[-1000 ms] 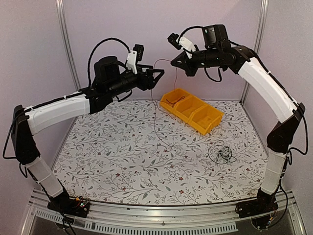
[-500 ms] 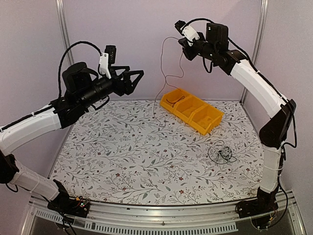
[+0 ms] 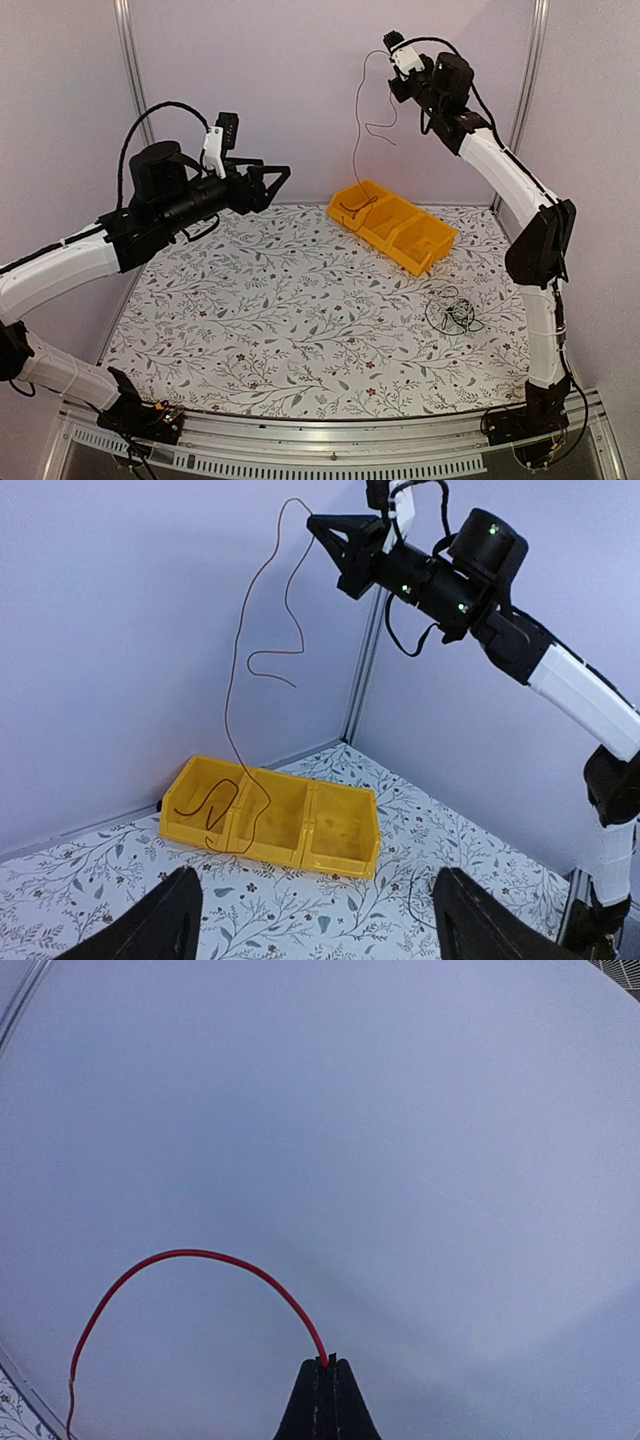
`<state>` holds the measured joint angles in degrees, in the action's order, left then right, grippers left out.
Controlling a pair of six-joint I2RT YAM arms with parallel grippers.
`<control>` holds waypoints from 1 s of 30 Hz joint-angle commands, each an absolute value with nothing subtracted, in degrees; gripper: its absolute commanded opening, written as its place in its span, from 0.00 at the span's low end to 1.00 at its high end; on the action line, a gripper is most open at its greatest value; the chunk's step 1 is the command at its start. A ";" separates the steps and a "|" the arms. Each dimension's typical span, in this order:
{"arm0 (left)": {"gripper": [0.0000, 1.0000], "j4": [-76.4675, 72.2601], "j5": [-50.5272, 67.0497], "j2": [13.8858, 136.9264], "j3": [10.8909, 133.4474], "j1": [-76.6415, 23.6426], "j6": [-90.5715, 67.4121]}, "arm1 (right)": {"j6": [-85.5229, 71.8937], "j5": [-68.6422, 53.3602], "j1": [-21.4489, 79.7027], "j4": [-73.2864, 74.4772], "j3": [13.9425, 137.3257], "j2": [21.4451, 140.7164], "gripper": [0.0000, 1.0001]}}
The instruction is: Untangle the cables
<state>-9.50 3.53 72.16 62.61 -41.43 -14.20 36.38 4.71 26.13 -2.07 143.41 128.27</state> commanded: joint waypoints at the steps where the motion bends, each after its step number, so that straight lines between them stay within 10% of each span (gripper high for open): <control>1: 0.82 -8.23 3.22 70.40 61.44 -42.36 -15.40 | 34.87 5.78 24.70 -13.11 146.91 131.26 0.00; 30: 0.79 -6.09 4.28 68.82 57.48 -43.32 -20.71 | 32.90 -3.04 22.64 2.86 134.86 144.77 0.00</control>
